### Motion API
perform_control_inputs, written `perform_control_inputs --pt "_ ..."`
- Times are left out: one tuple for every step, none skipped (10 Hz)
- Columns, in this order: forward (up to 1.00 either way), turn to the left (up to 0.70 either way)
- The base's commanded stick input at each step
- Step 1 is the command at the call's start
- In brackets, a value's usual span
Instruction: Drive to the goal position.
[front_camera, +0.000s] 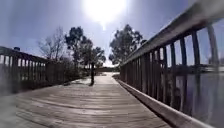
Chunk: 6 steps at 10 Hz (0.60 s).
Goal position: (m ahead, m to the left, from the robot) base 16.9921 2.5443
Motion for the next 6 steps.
perform_control_inputs --pt "0.70 0.00" --pt "0.70 0.00" --pt "0.70 0.00" --pt "0.70 0.00" --pt "0.70 0.00" --pt "0.70 0.14"
